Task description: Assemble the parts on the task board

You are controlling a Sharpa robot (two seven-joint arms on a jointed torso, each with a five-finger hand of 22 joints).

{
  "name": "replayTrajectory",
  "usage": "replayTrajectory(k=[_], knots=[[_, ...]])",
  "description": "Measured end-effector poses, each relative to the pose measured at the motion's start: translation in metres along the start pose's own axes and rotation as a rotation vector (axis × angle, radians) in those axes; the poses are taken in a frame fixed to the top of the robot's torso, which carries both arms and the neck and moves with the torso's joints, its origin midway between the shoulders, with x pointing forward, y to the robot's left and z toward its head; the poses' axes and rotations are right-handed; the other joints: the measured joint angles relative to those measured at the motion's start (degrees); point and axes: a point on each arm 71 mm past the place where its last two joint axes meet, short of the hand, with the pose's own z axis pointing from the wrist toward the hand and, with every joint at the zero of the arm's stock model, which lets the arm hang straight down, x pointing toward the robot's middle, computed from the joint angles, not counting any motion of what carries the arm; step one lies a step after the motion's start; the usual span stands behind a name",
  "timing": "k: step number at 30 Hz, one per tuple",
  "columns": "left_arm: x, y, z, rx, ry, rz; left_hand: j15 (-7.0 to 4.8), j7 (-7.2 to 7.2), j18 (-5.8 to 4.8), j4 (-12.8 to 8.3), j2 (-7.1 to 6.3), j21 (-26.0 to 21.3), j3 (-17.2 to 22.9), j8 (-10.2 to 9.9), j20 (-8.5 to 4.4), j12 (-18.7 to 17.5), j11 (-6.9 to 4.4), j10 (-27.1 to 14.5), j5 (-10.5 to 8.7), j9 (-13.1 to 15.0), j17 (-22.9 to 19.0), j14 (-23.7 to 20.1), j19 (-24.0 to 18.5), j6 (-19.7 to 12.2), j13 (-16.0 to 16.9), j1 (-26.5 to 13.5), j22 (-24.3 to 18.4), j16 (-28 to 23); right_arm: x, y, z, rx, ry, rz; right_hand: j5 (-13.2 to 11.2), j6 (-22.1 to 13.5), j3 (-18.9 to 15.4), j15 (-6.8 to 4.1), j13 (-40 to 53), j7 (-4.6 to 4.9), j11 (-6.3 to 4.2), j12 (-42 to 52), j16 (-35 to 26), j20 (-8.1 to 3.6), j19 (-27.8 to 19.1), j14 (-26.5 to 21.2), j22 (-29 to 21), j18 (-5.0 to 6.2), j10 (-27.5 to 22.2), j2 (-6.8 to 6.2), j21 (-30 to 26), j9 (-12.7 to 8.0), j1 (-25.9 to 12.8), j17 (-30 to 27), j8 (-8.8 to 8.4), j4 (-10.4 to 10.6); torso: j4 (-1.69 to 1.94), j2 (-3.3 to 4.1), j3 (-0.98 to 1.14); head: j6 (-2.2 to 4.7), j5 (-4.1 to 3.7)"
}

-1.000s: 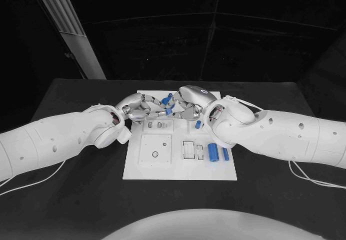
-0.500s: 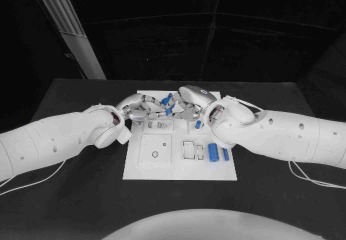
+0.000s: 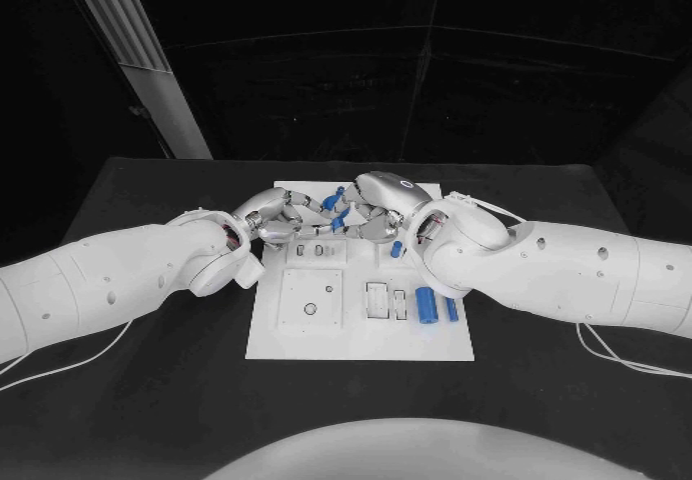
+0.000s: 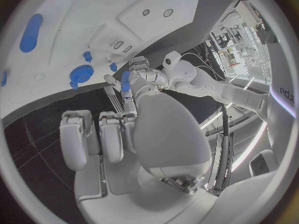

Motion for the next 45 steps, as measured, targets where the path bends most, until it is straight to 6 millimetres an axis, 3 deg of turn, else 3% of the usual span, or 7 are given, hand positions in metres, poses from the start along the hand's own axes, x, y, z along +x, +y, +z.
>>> replayTrajectory(k=[22, 45], knots=[[-0.001, 0.002, -0.001, -0.015, 0.005, -0.001, 0.00, 0.00, 0.00, -0.01, 0.22, 0.00, 0.00, 0.00, 0.19, 0.00, 0.00, 0.00, 0.01, 0.00, 0.00, 0.00, -0.19, 0.00, 0.00, 0.22, 0.00, 0.00, 0.001, 0.002, 0.001, -0.003, 0.003, 0.003, -0.21, 0.08, -0.01, 0.00, 0.00, 0.15, 0.21, 0.00, 0.00, 0.00, 0.00, 0.00, -0.01, 0.00, 0.21, -0.10, 0.00, 0.02, -0.09, -0.01, -0.06, 0.00, -0.01, -0.01, -0.01, -0.13, 0.06], [-0.018, 0.010, -0.015, -0.007, -0.059, 0.014, 0.00, 0.00, 0.01, 0.24, -0.01, 0.00, -0.24, 0.00, -0.01, 0.00, 0.00, 0.00, 0.27, 0.03, 0.00, 0.00, -0.39, 0.00, 0.00, -0.01, 0.00, 0.00, 0.006, 0.004, 0.005, 0.019, 0.042, -0.031, -0.87, 0.27, -0.17, 0.00, 0.00, 0.58, 0.41, 0.00, 0.00, 0.00, 0.00, 0.00, -0.01, 0.00, 0.00, -0.16, 0.00, -0.22, -0.50, -0.01, -0.31, -0.15, 0.04, -0.09, -0.02, -0.13, 0.42]])
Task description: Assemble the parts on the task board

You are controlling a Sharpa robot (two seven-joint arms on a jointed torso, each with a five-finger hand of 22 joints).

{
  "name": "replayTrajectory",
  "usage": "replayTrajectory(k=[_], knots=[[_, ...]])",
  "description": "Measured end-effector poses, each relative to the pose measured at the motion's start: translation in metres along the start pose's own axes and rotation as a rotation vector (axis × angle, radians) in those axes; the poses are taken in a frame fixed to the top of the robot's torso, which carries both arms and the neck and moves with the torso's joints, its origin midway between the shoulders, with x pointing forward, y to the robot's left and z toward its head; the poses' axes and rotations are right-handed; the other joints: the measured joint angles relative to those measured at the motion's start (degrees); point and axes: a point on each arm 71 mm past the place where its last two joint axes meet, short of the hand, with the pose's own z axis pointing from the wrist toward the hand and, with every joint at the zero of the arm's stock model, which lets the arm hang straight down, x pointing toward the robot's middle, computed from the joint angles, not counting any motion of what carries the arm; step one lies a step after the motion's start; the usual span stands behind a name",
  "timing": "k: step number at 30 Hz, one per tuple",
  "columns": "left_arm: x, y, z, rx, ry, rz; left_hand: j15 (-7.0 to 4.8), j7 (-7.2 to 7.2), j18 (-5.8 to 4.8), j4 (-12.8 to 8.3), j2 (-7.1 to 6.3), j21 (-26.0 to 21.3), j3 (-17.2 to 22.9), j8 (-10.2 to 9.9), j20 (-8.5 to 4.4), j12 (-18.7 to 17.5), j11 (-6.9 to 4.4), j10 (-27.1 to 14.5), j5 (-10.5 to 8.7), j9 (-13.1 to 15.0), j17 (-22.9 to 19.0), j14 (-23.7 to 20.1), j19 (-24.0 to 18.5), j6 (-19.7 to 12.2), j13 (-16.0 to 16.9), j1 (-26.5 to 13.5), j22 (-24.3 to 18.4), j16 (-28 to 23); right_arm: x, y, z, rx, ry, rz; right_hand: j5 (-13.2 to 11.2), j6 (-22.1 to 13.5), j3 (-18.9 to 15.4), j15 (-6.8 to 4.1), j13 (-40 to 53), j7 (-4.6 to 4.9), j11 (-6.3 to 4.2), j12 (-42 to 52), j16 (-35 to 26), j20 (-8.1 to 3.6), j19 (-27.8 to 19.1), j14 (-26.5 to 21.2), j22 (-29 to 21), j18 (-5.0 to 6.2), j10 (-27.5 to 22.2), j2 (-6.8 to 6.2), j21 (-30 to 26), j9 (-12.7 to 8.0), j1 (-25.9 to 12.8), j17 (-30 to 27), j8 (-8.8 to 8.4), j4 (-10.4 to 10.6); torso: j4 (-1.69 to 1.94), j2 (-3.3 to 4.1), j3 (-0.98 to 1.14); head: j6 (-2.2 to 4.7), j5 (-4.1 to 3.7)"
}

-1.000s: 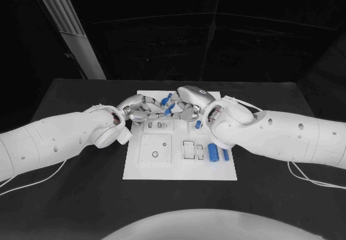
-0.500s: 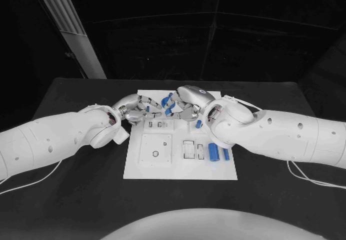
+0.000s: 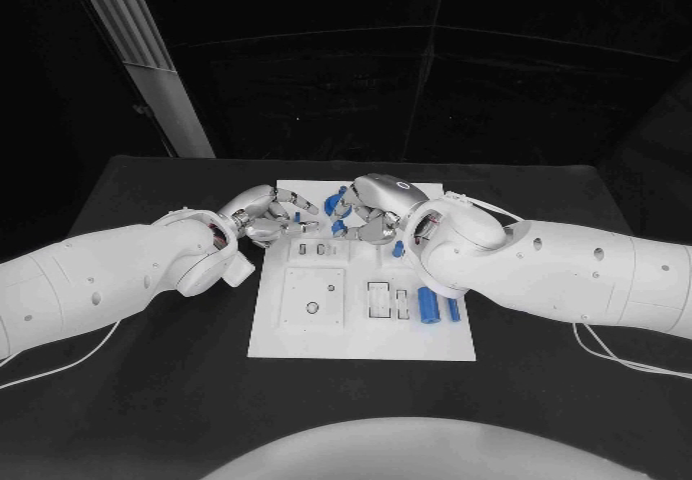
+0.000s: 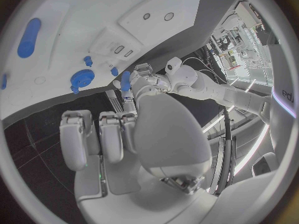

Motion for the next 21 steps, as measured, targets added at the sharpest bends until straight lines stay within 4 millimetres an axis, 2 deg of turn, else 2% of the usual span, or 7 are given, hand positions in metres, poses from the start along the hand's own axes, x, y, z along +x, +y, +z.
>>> replayTrajectory(k=[8, 12, 21], knots=[[-0.004, -0.001, 0.000, 0.021, -0.045, 0.015, 0.00, 0.00, 0.00, 0.00, 0.00, 0.00, 0.00, 0.00, 0.00, 0.00, 0.00, 0.00, 0.00, 0.02, 0.00, 0.00, 0.00, 0.00, 0.00, 0.00, 0.00, 0.00, 0.005, 0.006, 0.004, 0.009, 0.036, -0.060, -0.03, -0.09, -0.06, 0.00, 0.00, 0.12, 0.21, 0.00, 0.00, 0.00, 0.00, 0.00, 0.00, 0.00, 0.21, 0.26, 0.00, 0.00, -0.40, 0.00, -0.24, 0.06, 0.00, 0.01, -0.01, 0.07, 0.02], [-0.006, -0.001, 0.000, 0.029, -0.062, 0.021, 0.00, 0.00, 0.00, 0.00, 0.00, 0.00, 0.00, 0.00, 0.00, 0.00, 0.00, 0.00, 0.00, 0.02, 0.00, 0.00, 0.00, 0.00, 0.00, 0.00, 0.00, 0.00, 0.008, 0.009, 0.006, 0.025, 0.062, -0.096, -1.09, -0.18, -0.06, 0.21, 0.00, 0.20, 0.21, 0.00, 0.00, 0.00, 0.00, 0.21, 0.00, 0.01, 0.21, 0.30, 0.00, 0.00, -0.43, 0.00, -0.28, 0.06, 0.00, 0.07, -0.01, 0.14, -0.05], [-0.007, -0.002, 0.002, 0.039, -0.083, 0.031, 0.00, 0.00, 0.00, 0.00, 0.00, 0.00, 0.00, 0.00, 0.00, 0.00, 0.00, 0.00, 0.20, 0.02, 0.00, 0.00, 0.00, 0.00, 0.00, 0.00, 0.00, 0.00, 0.016, 0.015, 0.015, 0.057, 0.110, -0.162, -1.80, -0.20, -0.06, 0.43, 0.00, 0.21, 0.21, 0.00, 0.00, 0.00, 0.00, -0.01, 0.00, 0.00, 0.21, 0.30, 0.00, 0.02, -0.43, -0.01, -0.45, 0.07, -0.08, 0.07, -0.02, 0.01, -0.09]])
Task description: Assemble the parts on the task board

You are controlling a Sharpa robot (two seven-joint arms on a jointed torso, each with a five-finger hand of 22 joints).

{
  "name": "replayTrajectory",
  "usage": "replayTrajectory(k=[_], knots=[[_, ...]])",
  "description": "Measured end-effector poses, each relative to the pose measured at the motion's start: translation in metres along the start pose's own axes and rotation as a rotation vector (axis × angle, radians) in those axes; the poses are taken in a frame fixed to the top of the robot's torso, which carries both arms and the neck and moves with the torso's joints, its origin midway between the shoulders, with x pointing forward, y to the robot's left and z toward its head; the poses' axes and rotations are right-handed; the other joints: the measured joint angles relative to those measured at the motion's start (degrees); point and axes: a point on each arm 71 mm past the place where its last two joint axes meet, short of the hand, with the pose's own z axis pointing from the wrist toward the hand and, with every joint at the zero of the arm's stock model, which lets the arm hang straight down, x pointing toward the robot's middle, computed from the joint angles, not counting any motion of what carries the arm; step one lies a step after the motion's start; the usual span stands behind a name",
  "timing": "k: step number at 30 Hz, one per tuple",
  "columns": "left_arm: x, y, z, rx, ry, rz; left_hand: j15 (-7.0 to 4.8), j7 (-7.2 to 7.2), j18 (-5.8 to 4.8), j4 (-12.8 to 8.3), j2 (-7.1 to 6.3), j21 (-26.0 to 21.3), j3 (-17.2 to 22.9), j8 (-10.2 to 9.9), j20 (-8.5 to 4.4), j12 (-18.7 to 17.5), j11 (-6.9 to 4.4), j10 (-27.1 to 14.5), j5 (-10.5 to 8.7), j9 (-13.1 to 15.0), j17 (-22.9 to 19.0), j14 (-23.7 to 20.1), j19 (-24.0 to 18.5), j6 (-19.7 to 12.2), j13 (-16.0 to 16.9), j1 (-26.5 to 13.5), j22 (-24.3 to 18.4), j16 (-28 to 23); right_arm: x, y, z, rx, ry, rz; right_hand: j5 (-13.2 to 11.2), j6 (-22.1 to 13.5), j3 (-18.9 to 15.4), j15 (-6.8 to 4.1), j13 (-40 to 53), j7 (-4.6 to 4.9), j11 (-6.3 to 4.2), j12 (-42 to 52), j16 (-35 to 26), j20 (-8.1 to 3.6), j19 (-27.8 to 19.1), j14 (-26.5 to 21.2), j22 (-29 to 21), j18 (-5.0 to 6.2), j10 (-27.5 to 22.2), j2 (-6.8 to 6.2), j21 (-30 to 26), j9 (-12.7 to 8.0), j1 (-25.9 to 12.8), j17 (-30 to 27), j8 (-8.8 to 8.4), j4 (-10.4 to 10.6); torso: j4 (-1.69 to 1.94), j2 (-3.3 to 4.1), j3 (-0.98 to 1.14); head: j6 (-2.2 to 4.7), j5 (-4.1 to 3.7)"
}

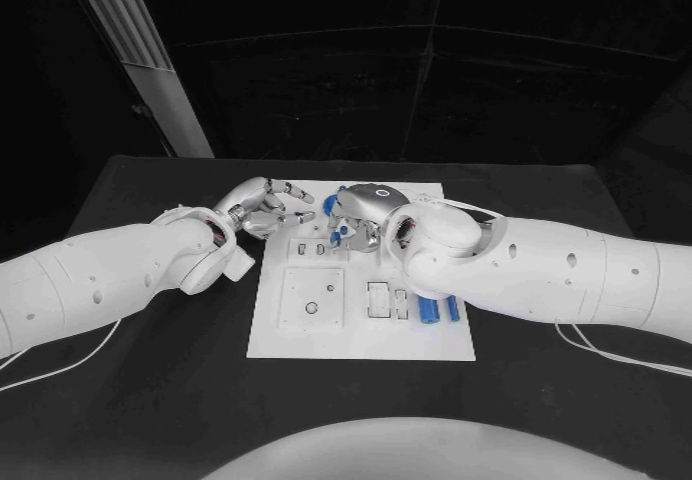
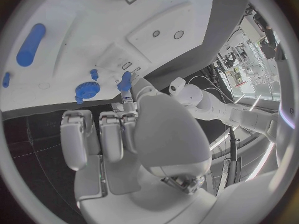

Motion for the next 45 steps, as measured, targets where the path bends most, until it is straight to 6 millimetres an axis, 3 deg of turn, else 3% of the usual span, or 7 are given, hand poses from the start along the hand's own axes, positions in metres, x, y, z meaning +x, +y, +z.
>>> replayTrajectory(k=[45], knots=[[-0.001, 0.000, 0.001, 0.002, -0.015, 0.007, 0.00, 0.00, 0.00, 0.57, 0.38, -0.21, -0.24, 0.00, 0.00, 0.00, 0.00, 0.00, 0.24, 0.05, 0.00, 0.00, 0.00, 0.00, 0.00, -0.37, 0.00, 0.00, 0.012, 0.008, 0.020, 0.084, 0.135, -0.143, -0.66, 0.13, -0.01, 0.00, 0.00, -0.07, -0.01, 0.00, 0.00, 0.35, 0.07, 0.00, 0.00, 0.00, 0.00, 0.03, 0.00, -0.03, -0.75, 0.00, -0.34, 0.01, 0.03, 0.04, 0.03, -0.40, -0.19]])
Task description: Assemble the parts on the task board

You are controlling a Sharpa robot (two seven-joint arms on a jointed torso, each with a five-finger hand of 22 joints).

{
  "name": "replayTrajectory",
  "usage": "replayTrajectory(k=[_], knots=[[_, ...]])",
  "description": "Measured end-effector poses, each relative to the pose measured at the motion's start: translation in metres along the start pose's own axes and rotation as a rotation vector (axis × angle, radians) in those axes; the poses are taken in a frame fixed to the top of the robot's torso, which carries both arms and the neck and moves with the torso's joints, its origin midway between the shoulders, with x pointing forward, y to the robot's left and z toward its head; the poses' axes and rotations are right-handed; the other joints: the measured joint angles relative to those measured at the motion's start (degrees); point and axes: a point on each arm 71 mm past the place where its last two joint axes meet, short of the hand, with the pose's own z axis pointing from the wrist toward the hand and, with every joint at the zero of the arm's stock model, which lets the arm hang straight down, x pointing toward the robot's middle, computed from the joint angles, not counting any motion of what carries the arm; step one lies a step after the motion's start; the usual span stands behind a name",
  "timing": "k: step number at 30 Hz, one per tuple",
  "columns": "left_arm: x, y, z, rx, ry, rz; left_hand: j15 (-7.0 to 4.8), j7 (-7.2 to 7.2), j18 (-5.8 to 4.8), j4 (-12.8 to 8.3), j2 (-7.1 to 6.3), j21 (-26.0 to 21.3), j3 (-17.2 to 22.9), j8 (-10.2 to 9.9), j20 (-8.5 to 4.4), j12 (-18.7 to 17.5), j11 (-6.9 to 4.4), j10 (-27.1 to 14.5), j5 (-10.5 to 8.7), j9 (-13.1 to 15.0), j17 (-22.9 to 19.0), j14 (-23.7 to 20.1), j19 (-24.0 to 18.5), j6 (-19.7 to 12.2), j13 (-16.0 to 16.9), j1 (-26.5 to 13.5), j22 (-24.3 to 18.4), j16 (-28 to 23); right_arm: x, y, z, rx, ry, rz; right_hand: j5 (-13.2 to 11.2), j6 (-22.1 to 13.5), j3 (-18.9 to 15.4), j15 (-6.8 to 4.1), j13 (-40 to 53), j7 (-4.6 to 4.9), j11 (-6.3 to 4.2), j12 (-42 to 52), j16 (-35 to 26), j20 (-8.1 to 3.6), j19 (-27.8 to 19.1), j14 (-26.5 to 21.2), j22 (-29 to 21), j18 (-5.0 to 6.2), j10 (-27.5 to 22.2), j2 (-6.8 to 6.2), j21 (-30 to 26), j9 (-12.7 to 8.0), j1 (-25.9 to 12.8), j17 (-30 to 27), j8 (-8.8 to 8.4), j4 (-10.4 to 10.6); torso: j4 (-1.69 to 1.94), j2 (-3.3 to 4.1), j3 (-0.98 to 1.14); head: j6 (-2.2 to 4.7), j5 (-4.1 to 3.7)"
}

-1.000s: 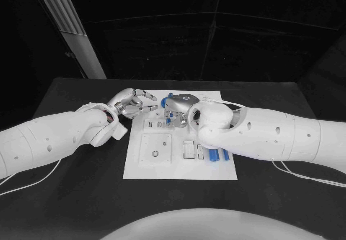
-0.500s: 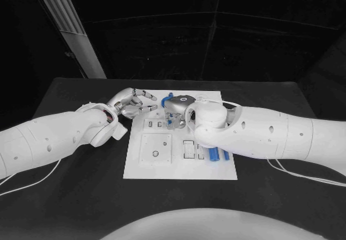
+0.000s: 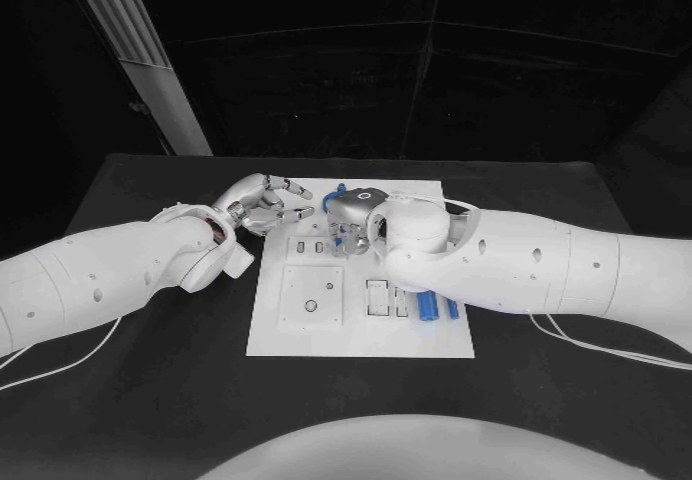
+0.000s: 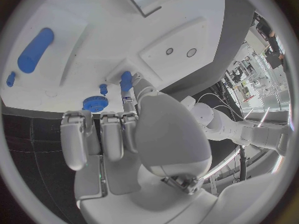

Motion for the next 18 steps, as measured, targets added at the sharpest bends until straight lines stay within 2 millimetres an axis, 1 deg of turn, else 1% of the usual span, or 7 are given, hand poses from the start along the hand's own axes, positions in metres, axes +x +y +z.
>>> replayTrajectory(k=[4, 5, 8, 11, 14, 16, 18], knots=[[0.0000, 0.0000, 0.0001, 0.000, -0.001, 0.001, 0.00, 0.00, 0.00, 0.00, 0.00, 0.00, 0.00, 0.00, 0.00, 0.00, 0.00, 0.00, 0.00, 0.00, 0.00, 0.00, 0.00, 0.00, 0.00, 0.00, 0.00, 0.00, 0.0000, -0.0007, 0.0004, 0.002, 0.001, -0.001, -0.23, -0.08, -0.21, 0.00, 0.00, 0.08, 0.01, 0.00, 0.00, 0.07, -0.07, 0.00, 0.00, 0.00, -0.01, 0.15, 0.00, -0.01, -0.15, 0.00, -0.11, 0.21, 0.00, -0.01, -0.01, -0.03, -0.10], [0.0000, 0.0000, 0.0001, 0.000, -0.002, 0.001, 0.00, 0.00, 0.00, 0.00, 0.00, 0.00, 0.00, 0.00, 0.00, 0.00, 0.00, 0.00, 0.00, 0.00, 0.00, 0.00, 0.00, 0.00, 0.00, 0.00, 0.00, 0.00, -0.0001, -0.0008, 0.0005, 0.002, 0.001, -0.002, -0.23, -0.11, -0.31, 0.00, 0.00, 0.11, 0.17, 0.00, 0.00, 0.07, -0.08, 0.00, 0.00, 0.00, -0.17, 0.15, 0.00, -0.02, -0.15, 0.00, -0.11, 0.11, 0.00, -0.01, -0.01, -0.03, -0.10], [0.0000, 0.0000, 0.0004, 0.000, -0.002, 0.001, 0.00, 0.00, 0.00, 0.00, 0.00, 0.00, 0.00, 0.00, 0.00, 0.00, 0.00, 0.00, 0.00, 0.00, 0.00, 0.00, 0.00, 0.00, 0.00, 0.00, 0.00, 0.00, -0.0002, -0.0009, 0.0006, 0.002, 0.002, -0.003, -0.23, -0.48, -0.45, 0.00, 0.00, 0.48, 0.42, 0.00, 0.00, 0.07, -0.07, 0.00, 0.00, 0.00, 0.00, 0.13, 0.00, -0.17, -0.17, 0.00, -0.11, 0.14, -0.01, -0.01, -0.02, -0.03, -0.12], [0.0002, -0.0002, 0.0006, 0.000, -0.002, 0.001, 0.00, 0.00, 0.00, 0.00, 0.00, 0.00, 0.00, 0.00, 0.00, 0.00, 0.00, 0.00, 0.00, 0.00, 0.00, 0.00, 0.00, 0.00, 0.00, 0.00, 0.00, 0.00, -0.0001, -0.0011, 0.0007, 0.003, 0.003, -0.004, -0.22, -0.83, -0.71, 0.21, 0.00, 0.81, 0.42, 0.00, 0.00, 0.07, -0.08, 0.21, 0.00, 0.00, 0.00, -0.08, 0.00, -0.21, -1.01, 0.00, -0.16, 0.08, -0.01, -0.02, -0.03, -0.08, -0.17], [0.0004, -0.0003, 0.0007, 0.001, -0.002, 0.001, 0.00, 0.00, 0.00, 0.00, 0.00, 0.00, 0.00, 0.00, 0.00, 0.00, 0.00, 0.00, 0.00, -0.01, 0.00, 0.00, 0.00, 0.00, 0.00, 0.00, 0.00, 0.00, 0.0001, -0.0007, 0.0009, 0.002, 0.005, -0.005, -0.51, -1.85, -0.94, 0.42, 0.00, 1.02, 0.84, 0.00, 0.00, 0.35, 0.05, 0.00, 0.00, 0.00, -0.01, -0.42, 0.00, -0.30, -1.44, 0.00, -0.38, 0.32, -0.01, -0.02, -0.02, -0.10, -0.18], [0.0004, -0.0003, 0.0008, 0.001, -0.002, 0.001, 0.00, 0.00, 0.00, 0.00, 0.00, 0.00, 0.00, 0.00, 0.00, 0.00, 0.00, 0.00, 0.00, -0.01, 0.00, 0.00, 0.00, 0.00, 0.00, 0.00, 0.00, 0.00, 0.0007, -0.0007, 0.0009, 0.002, 0.007, -0.006, -0.87, -3.09, -1.55, 0.65, 0.00, 1.40, 1.25, 0.00, 0.00, 0.49, -0.09, 0.18, 0.00, 0.00, 0.00, -1.21, 0.00, -0.42, -2.20, 0.00, -0.31, 0.60, -0.01, -0.02, -0.02, -0.10, -0.16], [0.0004, -0.0003, 0.0008, 0.001, -0.002, 0.001, 0.00, 0.00, 0.00, 0.00, 0.00, 0.00, 0.00, 0.00, 0.00, 0.00, 0.00, 0.00, 0.00, -0.01, 0.00, 0.00, 0.00, 0.00, 0.00, 0.00, 0.00, 0.00, 0.0015, -0.0010, 0.0010, 0.003, 0.010, -0.007, -1.32, -4.53, -2.06, 0.98, 0.00, 1.84, 1.68, 0.00, 0.00, 0.92, -0.08, 0.16, 0.00, 0.00, -0.17, -2.75, 0.00, -0.45, -2.72, 0.00, -0.31, 1.11, -0.01, -0.02, -0.02, -0.10, -0.14]])
